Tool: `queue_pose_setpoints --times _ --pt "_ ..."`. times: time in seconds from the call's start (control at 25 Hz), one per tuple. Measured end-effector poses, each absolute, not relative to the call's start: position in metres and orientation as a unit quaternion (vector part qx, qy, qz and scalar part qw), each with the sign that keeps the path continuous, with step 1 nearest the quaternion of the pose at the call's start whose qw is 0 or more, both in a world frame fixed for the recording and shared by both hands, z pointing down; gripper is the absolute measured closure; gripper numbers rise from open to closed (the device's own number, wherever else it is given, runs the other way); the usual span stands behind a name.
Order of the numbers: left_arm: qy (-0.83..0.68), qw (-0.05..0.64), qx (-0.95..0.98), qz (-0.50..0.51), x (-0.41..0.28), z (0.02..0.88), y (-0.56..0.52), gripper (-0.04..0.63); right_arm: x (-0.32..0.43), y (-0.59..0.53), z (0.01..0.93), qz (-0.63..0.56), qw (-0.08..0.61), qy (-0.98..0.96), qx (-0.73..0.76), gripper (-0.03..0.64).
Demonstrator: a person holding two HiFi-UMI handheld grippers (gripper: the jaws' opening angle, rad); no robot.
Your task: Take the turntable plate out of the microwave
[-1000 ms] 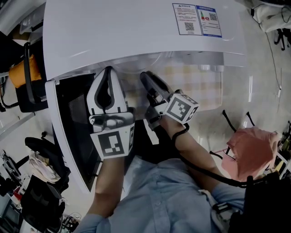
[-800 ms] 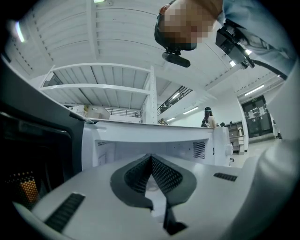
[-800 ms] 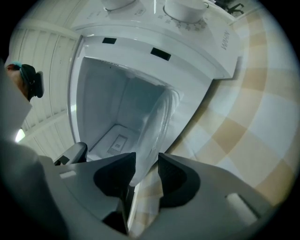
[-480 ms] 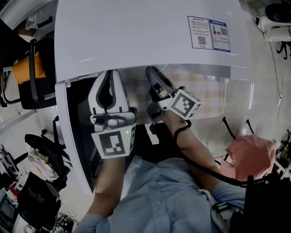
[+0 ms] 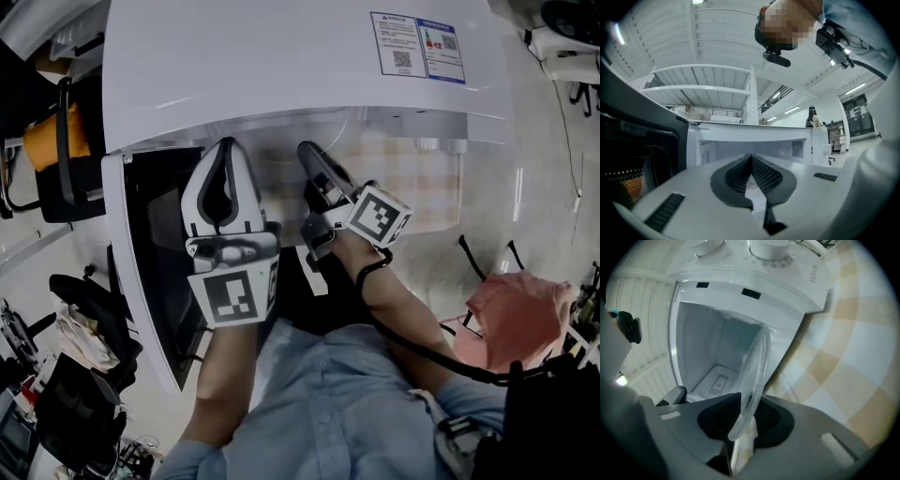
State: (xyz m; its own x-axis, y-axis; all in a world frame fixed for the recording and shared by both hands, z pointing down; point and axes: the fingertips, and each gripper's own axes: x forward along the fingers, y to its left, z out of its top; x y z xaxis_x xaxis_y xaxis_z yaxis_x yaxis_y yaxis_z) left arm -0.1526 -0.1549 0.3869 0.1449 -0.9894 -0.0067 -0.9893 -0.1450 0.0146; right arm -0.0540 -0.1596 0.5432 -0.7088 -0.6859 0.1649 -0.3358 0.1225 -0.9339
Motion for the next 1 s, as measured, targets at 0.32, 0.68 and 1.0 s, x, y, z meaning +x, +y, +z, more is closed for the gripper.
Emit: queue_pose_setpoints --times 0.32,0.68,1.0 --pt "-0.657 0.001 0.754 -0.009 -0.147 0.385 -0.143 0.588 -0.059 -0.139 0.545 -0.577 0.149 0.729 -0.335 0.540" --pt "-0.659 -0.003 0.752 -0.008 -0.155 0.384 -0.150 0.588 -0.067 -0.163 0.534 -0.563 0.166 0.747 -0.313 0.502" --pt "-0.654 0.014 0.756 0.005 -0.161 0.394 -0.156 0.588 -0.079 -0.175 0.536 -0.565 0.158 0.751 -0.303 0.526"
